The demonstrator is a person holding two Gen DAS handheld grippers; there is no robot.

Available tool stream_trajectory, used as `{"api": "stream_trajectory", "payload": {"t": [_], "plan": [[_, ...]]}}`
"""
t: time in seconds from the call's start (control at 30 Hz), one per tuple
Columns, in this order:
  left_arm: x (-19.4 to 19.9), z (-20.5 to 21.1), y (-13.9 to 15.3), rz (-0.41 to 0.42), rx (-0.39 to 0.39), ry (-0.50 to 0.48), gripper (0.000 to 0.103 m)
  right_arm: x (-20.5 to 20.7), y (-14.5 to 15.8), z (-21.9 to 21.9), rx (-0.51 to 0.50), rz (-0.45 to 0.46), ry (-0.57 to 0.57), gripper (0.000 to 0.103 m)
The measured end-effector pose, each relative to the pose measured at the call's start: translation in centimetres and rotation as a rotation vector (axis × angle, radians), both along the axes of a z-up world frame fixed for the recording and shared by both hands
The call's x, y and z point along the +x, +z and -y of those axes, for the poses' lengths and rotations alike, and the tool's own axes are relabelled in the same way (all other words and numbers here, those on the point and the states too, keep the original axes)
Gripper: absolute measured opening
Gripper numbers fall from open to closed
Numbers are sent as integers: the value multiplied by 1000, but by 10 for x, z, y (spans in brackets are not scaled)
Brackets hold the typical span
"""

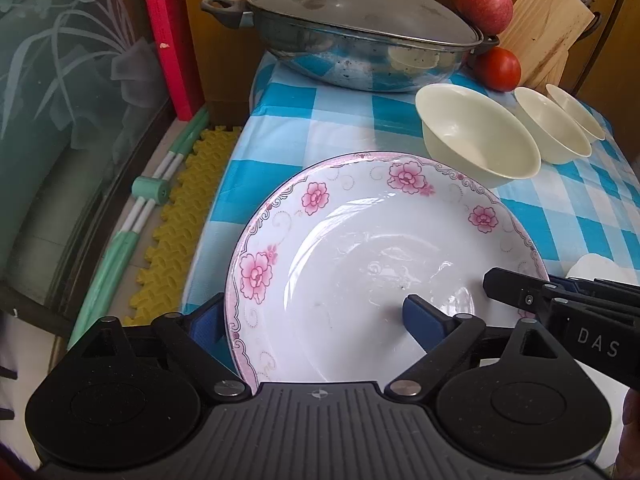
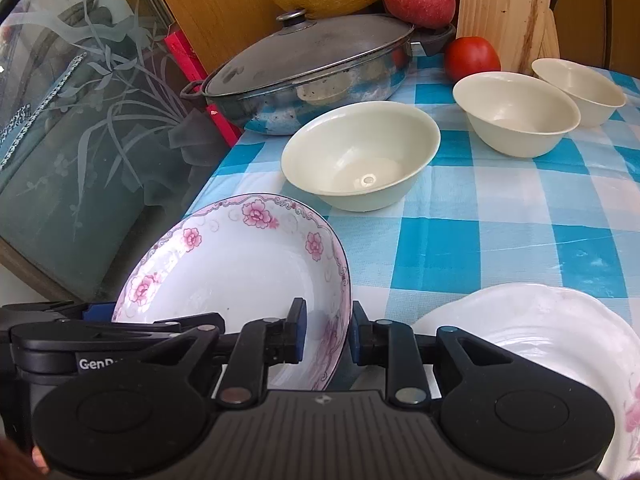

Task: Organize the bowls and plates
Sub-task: 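Lift the pink-flowered deep plate with both grippers toward the plate stack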

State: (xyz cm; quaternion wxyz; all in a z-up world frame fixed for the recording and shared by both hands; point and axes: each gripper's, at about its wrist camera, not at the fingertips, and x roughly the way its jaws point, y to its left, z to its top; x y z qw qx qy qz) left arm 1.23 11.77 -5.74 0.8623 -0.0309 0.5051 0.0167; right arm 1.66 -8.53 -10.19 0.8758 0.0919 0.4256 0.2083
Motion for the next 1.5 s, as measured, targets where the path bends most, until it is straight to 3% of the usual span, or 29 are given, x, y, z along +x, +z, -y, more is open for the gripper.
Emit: {"api": "stream_trajectory", "payload": {"t": [0.27, 0.9, 1.5], "plan": [[-2, 2, 3, 12, -3, 13, 91, -2, 5, 2, 13, -3, -5, 19], [-13, 5, 20, 93, -38, 0, 90, -27, 27, 16, 40, 67, -10, 17], [-21, 61, 30, 135, -46, -143, 90, -68, 40, 75, 34, 93, -127, 17]]}}
